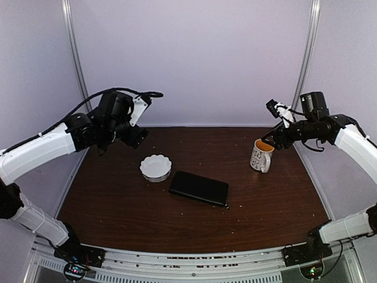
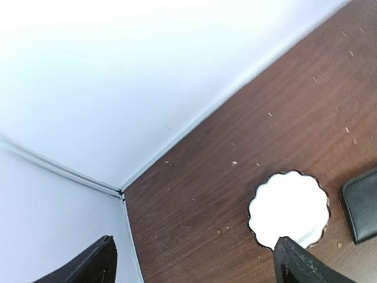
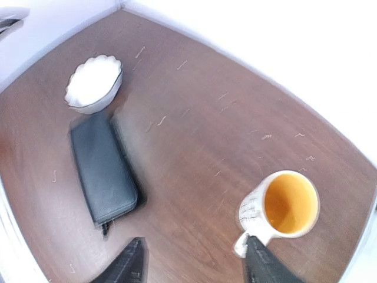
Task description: Sort the hair-cutting tools
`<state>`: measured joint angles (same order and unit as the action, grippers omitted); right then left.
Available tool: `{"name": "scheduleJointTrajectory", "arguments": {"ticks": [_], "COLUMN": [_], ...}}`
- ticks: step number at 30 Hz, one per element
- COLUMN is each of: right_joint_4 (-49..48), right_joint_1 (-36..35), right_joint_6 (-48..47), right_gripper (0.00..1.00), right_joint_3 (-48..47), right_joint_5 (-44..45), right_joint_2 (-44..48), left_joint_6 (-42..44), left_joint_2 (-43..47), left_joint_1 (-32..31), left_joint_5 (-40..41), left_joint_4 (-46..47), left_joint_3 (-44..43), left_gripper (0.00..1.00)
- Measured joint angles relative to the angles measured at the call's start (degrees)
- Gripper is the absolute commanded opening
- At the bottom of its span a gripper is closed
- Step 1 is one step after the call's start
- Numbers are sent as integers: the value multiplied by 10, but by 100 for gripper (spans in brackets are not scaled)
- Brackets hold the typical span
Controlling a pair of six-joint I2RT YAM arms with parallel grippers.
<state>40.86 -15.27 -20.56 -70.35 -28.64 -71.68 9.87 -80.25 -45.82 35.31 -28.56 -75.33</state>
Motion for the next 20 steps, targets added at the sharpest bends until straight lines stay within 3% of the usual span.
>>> {"name": "scheduleJointTrajectory", "arguments": {"ticks": [1, 2, 7, 13, 20], "right_joint_4": [-22, -48, -135, -203, -259], "right_joint_1": [11, 23, 62, 68, 70], "right_joint_6": [19, 40, 97, 143, 165], "right_gripper": [93, 99, 100, 100, 100], "right_joint_3": [10, 24, 93, 137, 155], "right_joint_5": [2, 3, 11, 99, 162], "right_joint_2": [15, 32, 78, 103, 104], "left_joint_6": [-4, -7, -64, -184, -221], "left_joint_2": [10, 22, 74, 78, 76], "left_joint_1": [6, 11, 43, 119, 122], "left_joint_5": [1, 3, 15, 25, 48], "left_joint_4": [4, 18, 66, 68, 77], "left_joint_3": [1, 9, 73, 104, 113], "left_gripper": [98, 98, 98, 98, 98]}}
